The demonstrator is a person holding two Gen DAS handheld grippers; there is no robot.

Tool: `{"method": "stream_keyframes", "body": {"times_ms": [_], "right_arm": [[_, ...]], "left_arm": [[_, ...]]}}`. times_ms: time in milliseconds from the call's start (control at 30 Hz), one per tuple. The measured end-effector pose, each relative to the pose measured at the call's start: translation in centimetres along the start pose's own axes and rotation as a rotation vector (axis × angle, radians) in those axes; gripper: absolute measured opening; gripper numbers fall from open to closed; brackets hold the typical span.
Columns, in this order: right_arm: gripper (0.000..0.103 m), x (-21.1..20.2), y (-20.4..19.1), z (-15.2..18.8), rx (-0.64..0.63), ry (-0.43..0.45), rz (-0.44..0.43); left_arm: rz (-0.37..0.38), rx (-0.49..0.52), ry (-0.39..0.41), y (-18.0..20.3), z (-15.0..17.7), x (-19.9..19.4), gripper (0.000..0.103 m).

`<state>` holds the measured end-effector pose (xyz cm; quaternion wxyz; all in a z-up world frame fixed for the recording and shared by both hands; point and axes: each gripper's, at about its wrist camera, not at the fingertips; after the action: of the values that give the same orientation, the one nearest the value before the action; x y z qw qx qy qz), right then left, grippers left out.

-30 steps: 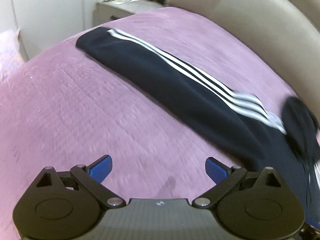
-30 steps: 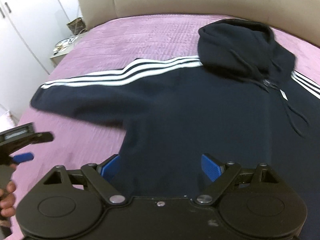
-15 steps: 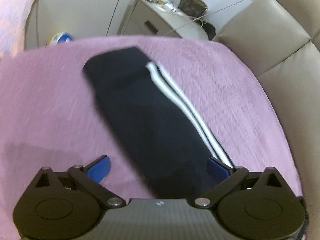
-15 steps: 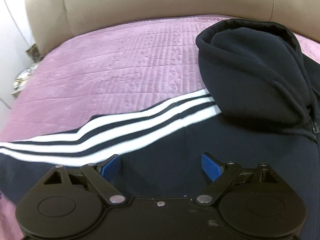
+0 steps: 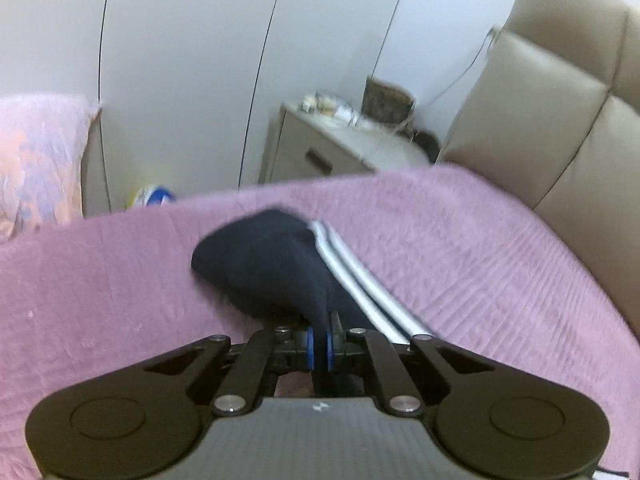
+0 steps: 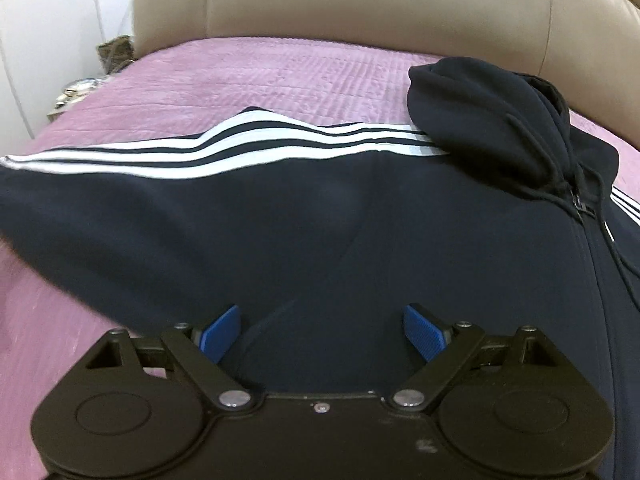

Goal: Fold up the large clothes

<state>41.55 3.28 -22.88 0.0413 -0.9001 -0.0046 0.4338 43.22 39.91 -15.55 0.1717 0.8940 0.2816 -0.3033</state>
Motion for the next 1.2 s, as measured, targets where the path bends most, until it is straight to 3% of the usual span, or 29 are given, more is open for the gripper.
{"method": "stream_keyframes", "body": {"times_ms": [267, 367, 433, 567, 733, 867, 967, 1200], "right_arm": [[0.103, -1.8, -0.2, 1.5, -0.042, 0.001, -0.027], [0.103, -2.7, -0.5, 2.6, -0.125, -0.007, -0.038], [0.103, -3.7, 0.8, 2.4, -0.08, -0.047, -0.105], [0.103, -5.4, 7.0, 0.6, 0.155, -0.121, -0.233], [0.103, -7.6, 14.7, -0.7, 0.266, -0.134, -0.246], [0.103, -9.8, 22.4, 0.3, 0.405, -0.129, -0.243], [0.103, -11.5, 27.3, 2.0, 0.476, -0.107, -0.225], [0.103, -12.9, 34.6, 5.5, 0.594, -0.054, -0.205]], "left_arm": [[0.072, -0.033, 0.13, 1.9, -3.0, -6.3, 0.006], [0.114, -0.033, 0.176, 3.5, -3.9, -9.2, 0.006], [0.136, -0.015, 0.213, 4.9, -4.2, -11.5, 0.006], [0.198, 0.057, 0.283, 8.7, -4.1, -16.2, 0.006], [0.337, 0.091, 0.323, 14.3, -3.1, -21.2, 0.006], [0.461, 0.149, 0.348, 20.0, -1.4, -25.2, 0.006], [0.558, 0.191, 0.371, 24.3, 1.0, -28.5, 0.006], [0.807, 0.288, 0.397, 33.3, 9.7, -33.8, 0.006]]}}
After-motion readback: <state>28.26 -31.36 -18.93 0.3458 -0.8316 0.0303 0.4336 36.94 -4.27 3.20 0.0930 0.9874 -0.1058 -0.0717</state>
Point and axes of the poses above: each gripper's, at about its wrist camera, not at the fingertips, and x roughly the way its jaws point, y to its right, z to its underside, and after that the axes turned 8 degrees about x, right-handed
